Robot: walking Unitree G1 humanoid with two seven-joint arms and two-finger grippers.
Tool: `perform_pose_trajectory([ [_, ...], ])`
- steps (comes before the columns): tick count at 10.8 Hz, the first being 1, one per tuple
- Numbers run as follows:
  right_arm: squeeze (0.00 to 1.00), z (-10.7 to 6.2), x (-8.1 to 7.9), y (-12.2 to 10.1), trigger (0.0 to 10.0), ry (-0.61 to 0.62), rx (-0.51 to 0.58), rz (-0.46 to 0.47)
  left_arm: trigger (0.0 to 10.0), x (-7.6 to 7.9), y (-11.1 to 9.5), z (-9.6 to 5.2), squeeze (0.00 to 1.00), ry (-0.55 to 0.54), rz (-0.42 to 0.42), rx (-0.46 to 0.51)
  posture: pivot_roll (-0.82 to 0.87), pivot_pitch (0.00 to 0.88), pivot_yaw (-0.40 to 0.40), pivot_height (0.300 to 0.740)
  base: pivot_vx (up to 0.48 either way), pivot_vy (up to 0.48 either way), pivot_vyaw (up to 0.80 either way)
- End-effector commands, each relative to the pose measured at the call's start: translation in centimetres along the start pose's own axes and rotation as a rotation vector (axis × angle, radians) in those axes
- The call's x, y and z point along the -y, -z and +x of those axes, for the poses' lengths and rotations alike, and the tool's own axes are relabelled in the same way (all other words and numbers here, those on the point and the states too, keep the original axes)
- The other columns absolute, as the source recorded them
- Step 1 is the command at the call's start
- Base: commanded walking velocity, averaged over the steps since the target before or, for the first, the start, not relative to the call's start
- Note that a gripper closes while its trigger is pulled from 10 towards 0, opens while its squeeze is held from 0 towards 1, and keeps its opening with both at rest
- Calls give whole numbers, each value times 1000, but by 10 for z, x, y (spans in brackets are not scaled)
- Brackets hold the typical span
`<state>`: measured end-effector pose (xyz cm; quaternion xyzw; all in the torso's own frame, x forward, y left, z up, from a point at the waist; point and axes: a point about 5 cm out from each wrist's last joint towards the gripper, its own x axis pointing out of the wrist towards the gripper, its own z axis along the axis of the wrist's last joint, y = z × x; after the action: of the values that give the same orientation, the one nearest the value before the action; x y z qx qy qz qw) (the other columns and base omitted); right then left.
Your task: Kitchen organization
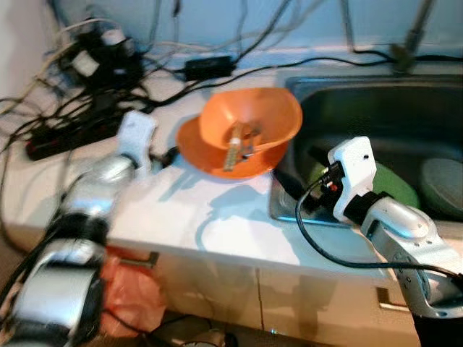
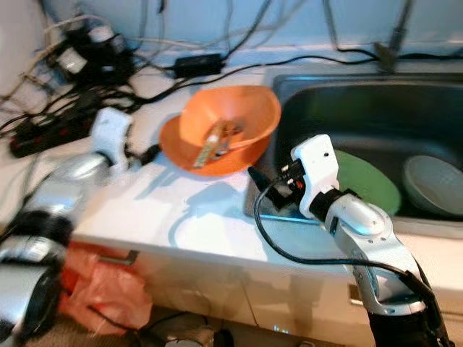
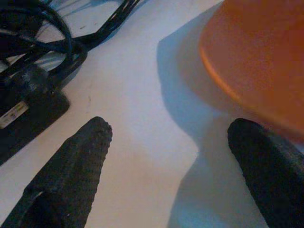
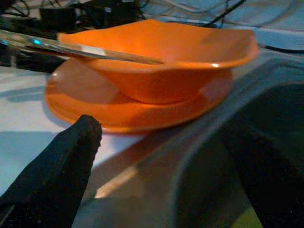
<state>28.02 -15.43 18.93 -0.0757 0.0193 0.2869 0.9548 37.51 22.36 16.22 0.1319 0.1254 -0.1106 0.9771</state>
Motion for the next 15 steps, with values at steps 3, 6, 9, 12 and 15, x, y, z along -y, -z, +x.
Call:
perform_pose_trajectory([
  [3,0,3,2,-4,10000,-6,16,-9,10000,-31,17,-44,0,-154,-35,8,119,78,165,740,0,0,0],
  [6,0,11,5,-5,10000,-13,26,-14,10000,-28,8,-78,0,-320,-84,229,136,63,152,740,0,0,0],
  [9,0,16,10,-9,10000,18,46,-22,10000,23,-6,-82,0,-237,-85,441,114,40,141,740,0,0,0],
  [12,0,15,8,-10,10000,-19,47,-28,10000,67,-20,-69,0,-65,-122,493,96,26,140,740,0,0,0],
  [15,0,10,12,-16,10000,-31,67,-38,10000,86,-34,-62,0,68,-148,535,76,17,135,740,0,0,0],
])
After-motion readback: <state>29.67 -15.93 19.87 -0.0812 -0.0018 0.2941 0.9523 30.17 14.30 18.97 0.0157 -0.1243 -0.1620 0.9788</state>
